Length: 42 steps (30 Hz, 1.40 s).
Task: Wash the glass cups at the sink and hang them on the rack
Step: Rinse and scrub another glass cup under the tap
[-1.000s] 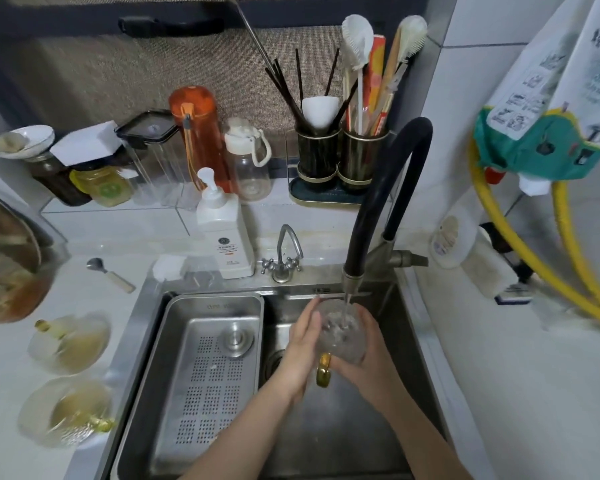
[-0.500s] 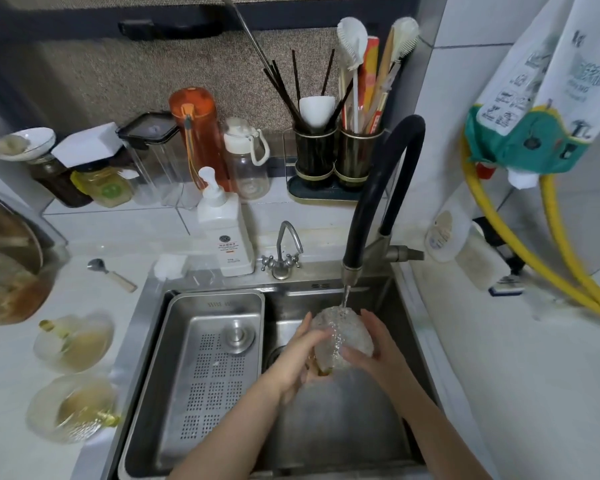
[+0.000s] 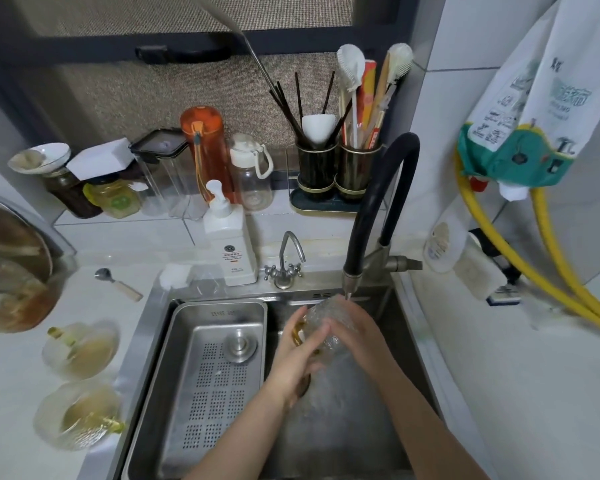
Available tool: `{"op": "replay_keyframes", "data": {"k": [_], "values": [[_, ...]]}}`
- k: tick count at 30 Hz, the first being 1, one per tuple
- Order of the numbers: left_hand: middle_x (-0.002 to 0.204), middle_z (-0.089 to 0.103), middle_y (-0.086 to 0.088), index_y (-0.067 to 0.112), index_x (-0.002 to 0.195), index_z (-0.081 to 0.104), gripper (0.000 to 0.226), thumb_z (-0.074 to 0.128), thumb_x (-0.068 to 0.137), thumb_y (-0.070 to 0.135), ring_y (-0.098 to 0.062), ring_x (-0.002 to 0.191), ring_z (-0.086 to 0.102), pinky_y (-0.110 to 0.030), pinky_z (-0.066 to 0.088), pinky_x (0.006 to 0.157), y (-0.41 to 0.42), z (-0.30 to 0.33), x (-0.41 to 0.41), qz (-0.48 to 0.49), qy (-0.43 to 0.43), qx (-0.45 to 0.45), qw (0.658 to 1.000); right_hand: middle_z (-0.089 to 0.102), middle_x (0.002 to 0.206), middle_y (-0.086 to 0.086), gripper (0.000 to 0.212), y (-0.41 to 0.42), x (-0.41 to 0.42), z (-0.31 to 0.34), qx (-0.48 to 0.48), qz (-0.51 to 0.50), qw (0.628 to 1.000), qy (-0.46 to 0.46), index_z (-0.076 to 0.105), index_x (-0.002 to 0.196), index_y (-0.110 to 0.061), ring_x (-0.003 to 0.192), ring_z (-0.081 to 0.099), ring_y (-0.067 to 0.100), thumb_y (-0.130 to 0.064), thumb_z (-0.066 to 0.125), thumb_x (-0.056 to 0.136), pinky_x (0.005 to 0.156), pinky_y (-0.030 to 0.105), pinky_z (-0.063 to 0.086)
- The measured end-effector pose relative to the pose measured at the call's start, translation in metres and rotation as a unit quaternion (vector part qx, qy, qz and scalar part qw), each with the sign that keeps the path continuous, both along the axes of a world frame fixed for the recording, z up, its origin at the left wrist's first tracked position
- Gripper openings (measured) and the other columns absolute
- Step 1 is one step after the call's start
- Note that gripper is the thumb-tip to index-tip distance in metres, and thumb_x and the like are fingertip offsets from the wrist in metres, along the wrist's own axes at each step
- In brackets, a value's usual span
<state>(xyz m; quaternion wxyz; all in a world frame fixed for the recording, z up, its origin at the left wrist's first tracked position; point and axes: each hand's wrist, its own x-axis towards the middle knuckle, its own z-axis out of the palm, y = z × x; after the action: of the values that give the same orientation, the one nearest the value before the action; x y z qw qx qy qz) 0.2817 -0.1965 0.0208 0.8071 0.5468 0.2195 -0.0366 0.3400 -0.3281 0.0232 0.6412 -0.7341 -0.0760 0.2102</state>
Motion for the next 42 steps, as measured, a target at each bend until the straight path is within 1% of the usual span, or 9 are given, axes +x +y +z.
{"op": "replay_keyframes", "data": {"k": [5, 10, 16, 20, 29, 31, 34, 39, 42], "values": [[0.131, 0.053, 0.002, 0.038, 0.129, 0.048, 0.064, 0.078, 0.073, 0.043, -0.015, 0.109, 0.061, -0.035, 0.058, 0.078, 0.012, 0.003, 0.013, -0.002, 0.014, 0.062, 0.998, 0.040, 0.144, -0.016, 0.087, -0.004, 0.021, -0.004, 0.034, 0.049, 0.997, 0.051, 0.041, 0.138, -0.037, 0.127, 0.044, 0.001, -0.058, 0.079, 0.063, 0.108, 0.031, 0.035], [0.114, 0.062, -0.001, 0.028, 0.121, 0.050, 0.061, 0.075, 0.071, 0.052, -0.020, 0.104, 0.063, -0.037, 0.058, 0.077, 0.000, 0.004, 0.033, 0.007, 0.018, 0.075, 0.997, 0.059, 0.120, -0.021, 0.037, -0.013, 0.014, 0.002, -0.039, 0.026, 0.998, -0.037, 0.054, 0.120, -0.041, 0.110, 0.057, -0.006, -0.039, 0.066, 0.085, 0.093, 0.021, 0.045], [0.092, 0.067, 0.005, 0.020, 0.106, 0.053, 0.032, 0.072, 0.082, 0.031, -0.005, 0.085, 0.066, -0.016, 0.049, 0.073, -0.029, 0.007, 0.055, -0.058, -0.003, 0.165, 0.985, 0.062, 0.114, -0.007, 0.036, -0.029, 0.005, -0.007, -0.027, -0.051, 0.998, -0.024, 0.051, 0.124, -0.026, 0.109, 0.061, 0.018, -0.034, 0.059, 0.090, 0.090, 0.033, 0.053], [0.094, 0.065, 0.002, 0.016, 0.114, 0.053, 0.065, 0.069, 0.068, 0.060, -0.027, 0.101, 0.064, -0.037, 0.051, 0.082, -0.040, 0.004, 0.063, -0.080, 0.003, 0.235, 0.969, 0.059, 0.110, -0.006, 0.039, -0.045, 0.001, -0.012, 0.006, -0.041, 0.999, -0.024, 0.046, 0.125, -0.019, 0.101, 0.064, 0.013, -0.013, 0.062, 0.089, 0.074, 0.016, 0.055], [0.120, 0.060, 0.000, 0.029, 0.127, 0.041, 0.063, 0.050, 0.080, 0.070, -0.023, 0.106, 0.061, -0.040, 0.056, 0.083, -0.025, 0.009, 0.057, -0.005, 0.073, 0.177, 0.982, 0.055, 0.132, -0.013, 0.062, -0.034, 0.023, -0.011, -0.078, -0.003, 0.997, -0.001, 0.047, 0.133, -0.037, 0.120, 0.054, 0.008, -0.071, 0.050, 0.081, 0.102, 0.038, 0.045], [0.117, 0.058, -0.001, 0.028, 0.121, 0.039, 0.051, 0.050, 0.085, 0.064, -0.024, 0.103, 0.061, -0.033, 0.057, 0.063, -0.022, 0.016, 0.057, 0.006, 0.108, 0.140, 0.984, 0.061, 0.122, -0.011, 0.048, -0.035, 0.035, -0.010, -0.096, -0.013, 0.995, 0.032, 0.056, 0.122, -0.038, 0.112, 0.058, 0.009, -0.068, 0.041, 0.088, 0.099, 0.038, 0.046], [0.120, 0.055, -0.003, 0.025, 0.123, 0.036, 0.062, 0.055, 0.080, 0.066, -0.029, 0.108, 0.060, -0.046, 0.059, 0.075, -0.025, 0.018, 0.063, 0.035, 0.138, 0.071, 0.987, 0.063, 0.110, -0.004, 0.036, -0.037, 0.052, 0.000, -0.131, -0.025, 0.991, 0.022, 0.061, 0.108, -0.029, 0.103, 0.059, 0.012, -0.056, 0.040, 0.094, 0.096, 0.038, 0.046], [0.118, 0.053, -0.003, 0.028, 0.114, 0.033, 0.047, 0.057, 0.085, 0.055, -0.029, 0.105, 0.061, -0.037, 0.059, 0.057, -0.033, 0.019, 0.063, 0.046, 0.130, 0.090, 0.986, 0.043, 0.142, 0.011, 0.047, -0.050, 0.094, 0.001, -0.225, -0.061, 0.968, -0.091, 0.044, 0.138, -0.011, 0.125, 0.045, 0.023, -0.031, 0.050, 0.097, 0.100, 0.029, 0.038], [0.114, 0.059, -0.005, 0.024, 0.117, 0.039, 0.044, 0.058, 0.087, 0.050, -0.027, 0.097, 0.064, -0.047, 0.060, 0.068, -0.033, 0.011, 0.062, 0.019, 0.112, 0.142, 0.983, 0.014, 0.155, 0.020, 0.055, -0.064, 0.118, -0.012, -0.338, -0.051, 0.931, -0.128, 0.039, 0.142, -0.011, 0.143, 0.019, 0.036, -0.028, 0.057, 0.093, 0.115, 0.041, 0.023]]}}
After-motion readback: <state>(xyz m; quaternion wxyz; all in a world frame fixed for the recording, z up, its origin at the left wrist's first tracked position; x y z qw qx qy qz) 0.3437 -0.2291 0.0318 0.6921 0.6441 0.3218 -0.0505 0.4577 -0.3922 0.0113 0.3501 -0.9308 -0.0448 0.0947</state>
